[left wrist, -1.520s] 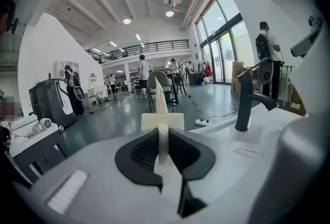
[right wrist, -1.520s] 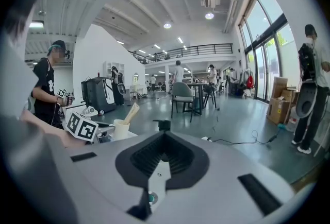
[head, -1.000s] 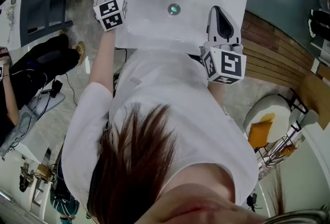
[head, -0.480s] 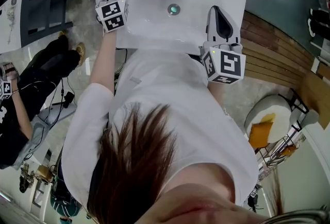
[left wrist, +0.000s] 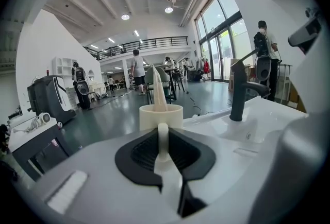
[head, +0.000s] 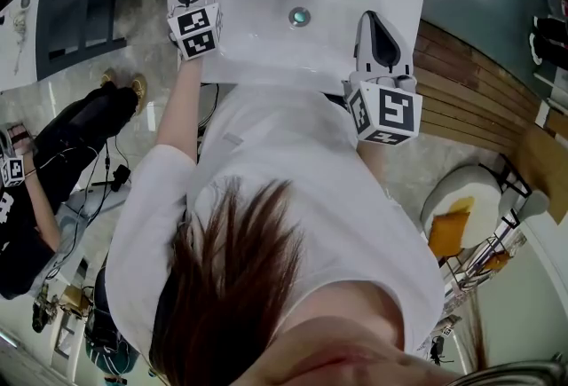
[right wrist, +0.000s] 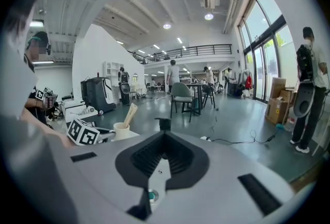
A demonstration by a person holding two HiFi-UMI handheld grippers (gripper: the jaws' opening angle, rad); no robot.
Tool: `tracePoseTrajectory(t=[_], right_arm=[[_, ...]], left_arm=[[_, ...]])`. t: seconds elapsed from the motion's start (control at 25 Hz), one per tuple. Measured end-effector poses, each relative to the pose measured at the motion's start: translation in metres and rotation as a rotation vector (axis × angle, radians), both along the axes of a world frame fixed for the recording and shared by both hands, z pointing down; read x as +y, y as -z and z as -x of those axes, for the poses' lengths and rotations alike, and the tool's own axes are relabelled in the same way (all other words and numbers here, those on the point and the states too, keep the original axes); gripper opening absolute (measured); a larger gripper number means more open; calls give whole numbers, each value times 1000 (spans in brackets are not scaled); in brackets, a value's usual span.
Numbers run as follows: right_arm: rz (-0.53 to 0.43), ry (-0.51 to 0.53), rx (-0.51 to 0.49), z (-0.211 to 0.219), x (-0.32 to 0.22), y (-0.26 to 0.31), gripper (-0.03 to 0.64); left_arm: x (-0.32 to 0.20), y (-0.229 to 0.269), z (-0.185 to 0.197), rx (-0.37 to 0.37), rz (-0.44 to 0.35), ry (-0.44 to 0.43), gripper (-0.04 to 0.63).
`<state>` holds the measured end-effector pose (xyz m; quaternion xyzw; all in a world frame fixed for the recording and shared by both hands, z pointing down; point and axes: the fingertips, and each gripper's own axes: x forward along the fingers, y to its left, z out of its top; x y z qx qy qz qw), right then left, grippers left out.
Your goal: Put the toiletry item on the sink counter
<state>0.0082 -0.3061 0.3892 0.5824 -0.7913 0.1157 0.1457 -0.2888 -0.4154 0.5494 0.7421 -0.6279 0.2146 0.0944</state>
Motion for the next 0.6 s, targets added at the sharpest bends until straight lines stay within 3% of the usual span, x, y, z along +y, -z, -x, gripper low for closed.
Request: tracePoseTrajectory(t=[0.6], right_arm=[[-6,-2,-2,-2,1,0,5]], left_arm=[[2,-12,3,12,47,6,49]])
